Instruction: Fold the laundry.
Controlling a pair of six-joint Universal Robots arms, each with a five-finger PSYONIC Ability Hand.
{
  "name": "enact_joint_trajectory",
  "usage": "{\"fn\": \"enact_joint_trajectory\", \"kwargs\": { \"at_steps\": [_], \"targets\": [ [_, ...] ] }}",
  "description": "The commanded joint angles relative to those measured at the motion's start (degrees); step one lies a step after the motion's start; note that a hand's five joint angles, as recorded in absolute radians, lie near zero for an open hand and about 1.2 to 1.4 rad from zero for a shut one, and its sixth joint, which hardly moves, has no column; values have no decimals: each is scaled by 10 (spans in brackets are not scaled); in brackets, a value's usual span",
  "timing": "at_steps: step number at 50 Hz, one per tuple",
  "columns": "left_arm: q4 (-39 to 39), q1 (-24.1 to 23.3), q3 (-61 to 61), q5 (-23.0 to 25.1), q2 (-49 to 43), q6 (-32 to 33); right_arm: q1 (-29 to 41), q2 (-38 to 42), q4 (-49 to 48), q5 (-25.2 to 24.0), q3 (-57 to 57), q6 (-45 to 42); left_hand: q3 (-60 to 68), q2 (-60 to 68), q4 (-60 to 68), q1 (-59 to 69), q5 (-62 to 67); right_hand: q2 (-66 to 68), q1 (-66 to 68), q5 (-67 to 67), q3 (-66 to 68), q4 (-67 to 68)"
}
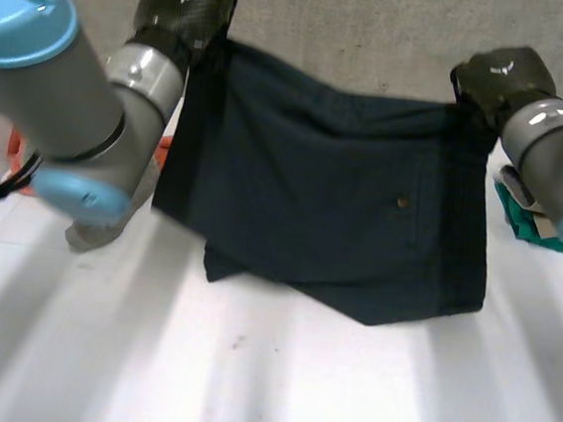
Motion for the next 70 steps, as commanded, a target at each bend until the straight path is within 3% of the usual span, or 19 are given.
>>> {"fn": "enact_joint_trajectory", "kwargs": {
  "at_steps": [1, 4, 7, 15, 25, 33, 40, 48, 53, 56, 58, 61, 64, 70],
  "targets": [
    [180, 16, 183, -2, -60, -10, 24, 26, -287, 66, -62, 29, 118, 114, 112, 140, 139, 135, 166, 132, 123, 114],
    [276, 13, 186, -3, -58, -16, 25, 21, -370, 73, -62, 33, 118, 114, 112, 140, 139, 135, 166, 132, 123, 114],
    [316, 14, 180, -3, -54, -16, 28, 20, -417, 75, -65, 34, 118, 114, 112, 140, 139, 135, 166, 132, 123, 114],
    [274, 14, 82, -8, -46, -16, 28, 37, -393, 64, -56, 35, 118, 114, 112, 140, 139, 135, 166, 132, 123, 114],
    [233, 2, -136, -6, -30, -5, 23, 137, -262, -12, 33, 29, 118, 114, 112, 140, 139, 135, 166, 132, 123, 114],
    [102, -31, -271, -7, -27, 30, 21, 147, -178, -19, 117, -25, 118, 114, 112, 140, 139, 135, 166, 132, 123, 114],
    [-35, -32, -351, -6, 66, 80, 22, 25, -51, -18, 232, -120, 118, 114, 112, 140, 139, 135, 166, 132, 123, 114],
    [-253, -35, -453, -2, 222, 172, 19, -105, 145, -13, 358, -203, 118, 114, 112, 140, 139, 135, 166, 132, 123, 114],
    [-427, -81, -501, 26, 301, 236, 4, -220, 228, -22, 465, -302, 118, 114, 112, 140, 139, 135, 166, 132, 123, 114],
    [-485, -99, -501, 55, 317, 261, -9, -262, 230, -24, 501, -344, 118, 114, 112, 140, 139, 135, 166, 132, 123, 114],
    [-473, -94, -493, 64, 314, 263, -11, -266, 226, -31, 507, -341, 118, 114, 112, 140, 139, 135, 166, 132, 123, 114],
    [-398, -84, -458, 68, 288, 262, -14, -266, 215, -37, 496, -319, 118, 114, 112, 140, 139, 135, 166, 132, 123, 114],
    [-273, -78, -413, 66, 224, 262, -14, -245, 180, -43, 473, -290, 118, 114, 112, 140, 139, 135, 166, 132, 123, 114],
    [-48, -54, -284, 63, 69, 267, -4, -102, 31, -10, 363, -195, 118, 114, 112, 140, 139, 135, 166, 132, 123, 114]
  ]
}}
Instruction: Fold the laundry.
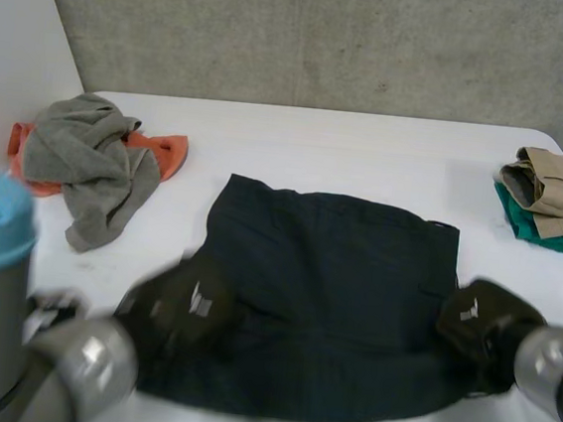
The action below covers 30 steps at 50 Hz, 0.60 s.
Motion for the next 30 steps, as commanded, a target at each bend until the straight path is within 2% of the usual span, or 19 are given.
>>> {"fn": "enact_joint_trajectory", "kwargs": {
  "at_steps": [1, 6, 12, 14, 15, 16, 17, 18, 19, 20, 22, 24, 26, 28, 30],
  "targets": [
    [262, 28, 153, -6, -182, 0, 10, 146, -155, 39, -124, 104, 117, 113, 112, 140, 130, 135, 163, 130, 119, 113],
    [320, 35, 302, -17, -313, -2, 19, 228, -262, 100, -219, 121, 117, 113, 112, 140, 130, 135, 163, 130, 119, 113],
    [330, 55, 498, -68, -473, -5, 21, 330, -397, 103, -310, 121, 117, 113, 112, 140, 130, 135, 163, 130, 119, 113],
    [335, 56, 536, -68, -506, -6, 22, 372, -449, 93, -342, 121, 117, 113, 112, 140, 130, 135, 163, 130, 119, 113],
    [341, 55, 553, -68, -521, -7, 22, 387, -466, 90, -351, 121, 117, 113, 112, 140, 130, 81, 109, 75, 64, 59],
    [355, 53, 582, -69, -547, -11, 22, 401, -482, 86, -360, 121, 117, 113, 112, 140, 130, -73, -45, -78, -89, -95],
    [363, 51, 591, -69, -558, -14, 21, 415, -496, 86, -370, 121, 117, 113, 112, 140, 130, -260, -231, -265, -276, -281],
    [372, 50, 601, -70, -566, -17, 21, 442, -521, 86, -388, 121, 117, 113, 112, 140, 130, -565, -537, -570, -581, -587],
    [378, 50, 607, -72, -572, -22, 21, 452, -531, 89, -396, 122, -98, -101, -103, -74, -84, -565, -537, -570, -581, -587],
    [396, 49, 609, -74, -576, -32, 21, 460, -537, 91, -404, 122, -583, -587, -588, -560, -570, -565, -537, -570, -581, -587],
    [412, 47, 607, -75, -576, -45, 22, 463, -542, 100, -414, 131, -492, -496, -498, -469, -479, -565, -537, -570, -581, -587],
    [422, 43, 593, -81, -569, -68, 24, 447, -539, 113, -409, 137, -583, -587, -588, -560, -570, -565, -537, -570, -581, -587],
    [422, 42, 575, -86, -556, -82, 22, 408, -526, 128, -385, 153, -583, -587, -588, -560, -570, -565, -537, -570, -581, -587],
    [424, 41, 536, -92, -505, -99, 21, 376, -504, 129, -363, 168, -583, -587, -588, -560, -570, -565, -537, -570, -581, -587],
    [425, 41, 506, -93, -473, -110, 18, 321, -443, 119, -336, 200, -583, -587, -588, -560, -570, -565, -537, -570, -581, -587]
  ]
}}
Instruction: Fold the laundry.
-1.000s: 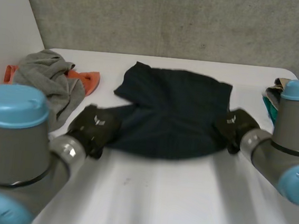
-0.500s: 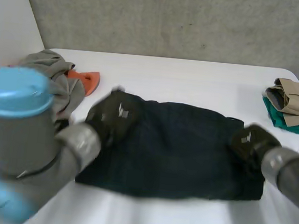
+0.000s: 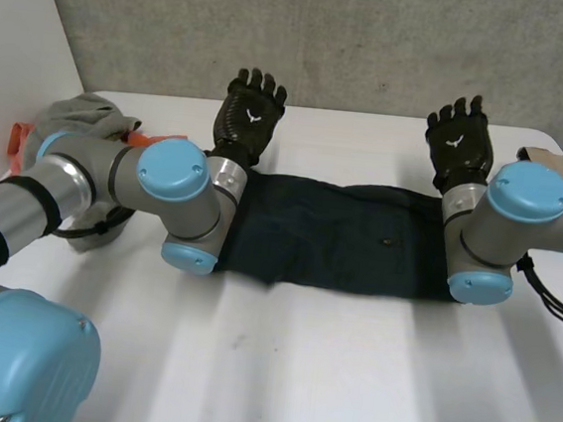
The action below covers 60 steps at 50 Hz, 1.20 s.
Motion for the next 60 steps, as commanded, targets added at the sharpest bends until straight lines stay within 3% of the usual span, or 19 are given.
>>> {"fn": "enact_joint_trajectory", "kwargs": {
  "at_steps": [1, 5, 11, 13, 19, 26, 28, 30, 35, 41, 45, 48, 52, 57, 60],
  "targets": [
    [16, -4, -122, -11, 123, -60, -7, -138, 120, 3, 74, 75, -40, -37, -35, -8, -39, -22, -29, -24, -19, -21],
    [15, -8, -191, -12, 189, -86, -9, -214, 250, -35, 106, 154, -40, -37, -35, -8, -39, -22, -29, -24, -19, -21],
    [5, -19, -288, -10, 274, -151, -34, -233, 410, -79, 162, 244, -40, -37, -35, -8, -39, -22, -29, -24, -19, -21],
    [2, -21, -329, -7, 302, -188, -42, -237, 420, -87, 182, 251, -40, -37, -35, -8, -39, -17, -23, -18, -14, -15],
    [-2, -24, -404, 14, 343, -247, -50, -240, 335, -114, 258, 249, -40, -37, -35, -8, -39, 126, 119, 124, 129, 128],
    [-1, -28, -431, 35, 346, -258, -43, -183, 237, -103, 270, 236, -40, -37, -35, -8, -39, 143, 136, 141, 146, 145],
    [-1, -27, -431, 35, 345, -258, -43, -160, 217, -93, 264, 218, -40, -37, -35, -8, -39, 329, 322, 327, 332, 330],
    [-1, -27, -431, 34, 345, -258, -45, -154, 209, -79, 260, 204, -40, -37, -35, -8, -39, 676, 669, 674, 679, 678],
    [-1, -27, -431, 33, 347, -258, -59, -167, 188, -32, 276, 170, -40, -37, -35, -8, -39, 678, 671, 676, 681, 679],
    [-3, -24, -434, 32, 370, -259, -137, -260, 190, -36, 325, 100, -40, -37, -35, -8, -39, 678, 671, 676, 681, 679],
    [-4, -22, -442, 32, 387, -260, -189, -295, 175, -57, 339, -25, -40, -37, -35, -8, -39, 678, 671, 676, 681, 679],
    [-2, -19, -449, 33, 397, -260, -165, -300, 164, -86, 333, -74, -40, -37, -35, -8, -39, 678, 671, 676, 681, 679],
    [-2, -15, -450, 32, 401, -260, -39, -299, 104, -168, 323, -136, -40, -37, -35, -8, -39, 678, 671, 676, 681, 679],
    [-3, -13, -452, 29, 403, -264, 66, -285, 57, -270, 353, -171, -40, -37, -35, -8, -39, 678, 671, 676, 681, 679],
    [-3, -14, -456, 29, 406, -274, 115, -236, 64, -310, 375, -211, -40, -37, -35, -8, -39, 678, 671, 676, 681, 679]
  ]
}}
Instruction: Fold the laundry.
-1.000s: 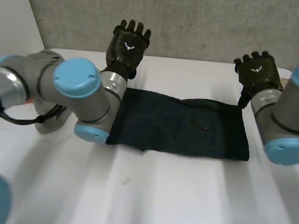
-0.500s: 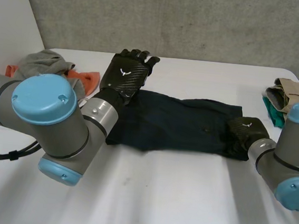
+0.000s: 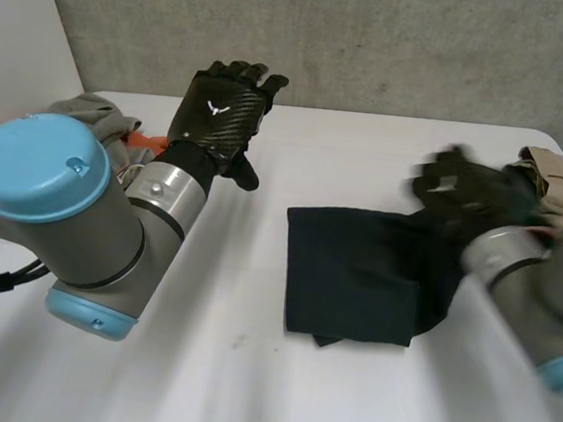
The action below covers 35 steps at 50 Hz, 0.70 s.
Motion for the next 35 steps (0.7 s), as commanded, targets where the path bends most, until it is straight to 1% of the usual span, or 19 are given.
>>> {"fn": "enact_joint_trajectory", "kwargs": {
  "at_steps": [1, 2, 3, 4, 5, 6, 9, 10, 13, 14, 17, 18, 21, 22, 23, 27, 30, 34, 35],
  "targets": [
    [0, -1, -5, -1, 5, -19, 132, 79, -15, -106, 41, -93, -20, -20, -16, -8, -28, 132, 159, 137, 124, 113],
    [1, -1, -5, -1, 5, -22, 132, 79, -15, -106, 41, -93, -20, -20, -16, -8, -28, 132, 159, 137, 124, 113],
    [1, -2, -3, -1, 6, -26, 133, 82, -7, -96, 39, -120, -20, -20, -16, -8, -28, 17, 45, 23, 10, -2],
    [1, -3, 2, -2, 6, -29, 131, 76, -1, -85, 38, -130, -20, -20, -16, -8, -28, -390, -363, -384, -397, -409],
    [1, -2, 5, -3, 5, -30, 132, 74, -1, -80, 39, -125, -20, -20, -16, -8, -28, -558, -530, -552, -565, -576],
    [3, -2, 14, -3, 5, -31, 131, 61, -3, -65, 38, -101, -20, -20, -16, -8, -28, -568, -541, -563, -576, -587],
    [3, -5, 45, -4, 2, -33, 113, 3, -1, -60, 36, -5, -20, -20, -16, -8, -28, -568, -541, -563, -576, -587],
    [2, -6, 56, -4, 2, -34, 93, -32, -3, -60, 36, 78, -20, -20, -16, -8, -27, -568, -541, -563, -576, -587],
    [0, -16, 97, -4, -6, -41, 68, -72, 1, -57, 30, 226, -18, -18, -14, -6, -26, -568, -541, -563, -576, -587],
    [-1, -18, 109, -4, -8, -43, 55, -90, 1, -51, 22, 318, -18, -18, -14, -6, -26, -568, -541, -563, -576, -587],
    [-24, -26, 153, -3, -39, -51, 28, -100, 22, -48, 2, 424, -18, -18, -14, -6, -26, -568, -541, -563, -576, -587],
    [-35, -29, 166, -3, -50, -53, 6, -96, 58, -45, -12, 455, -16, -17, -12, -5, -24, -568, -541, -563, -576, -587],
    [-109, -54, 226, -2, -100, -57, -17, -78, 117, -36, -40, 456, -16, -17, -12, -5, -24, -568, -541, -563, -576, -587],
    [-125, -61, 238, -2, -111, -58, -26, -56, 158, -31, -65, 449, -16, -17, -12, -5, -24, -568, -541, -563, -576, -587],
    [-163, -76, 265, -2, -137, -62, -25, -42, 175, -27, -84, 445, -16, -17, -12, -5, -24, -568, -541, -563, -576, -587],
    [-243, -101, 323, -4, -201, -65, -25, 34, 253, -19, -164, 427, -15, -15, -11, -3, -22, -568, -541, -563, -576, -587],
    [-280, -107, 343, -9, -232, -68, -25, 88, 292, -24, -215, 422, 4, 4, 8, 16, -4, -568, -541, -563, -576, -587],
    [-317, -111, 355, -49, -275, -67, -26, 152, 320, -27, -259, 413, 2, 2, 6, 14, -5, -568, -541, -563, -576, -587],
    [-325, -112, 356, -68, -289, -65, -27, 163, 323, -27, -266, 411, 0, 0, 4, 12, -7, -568, -541, -563, -576, -587]
  ]
}}
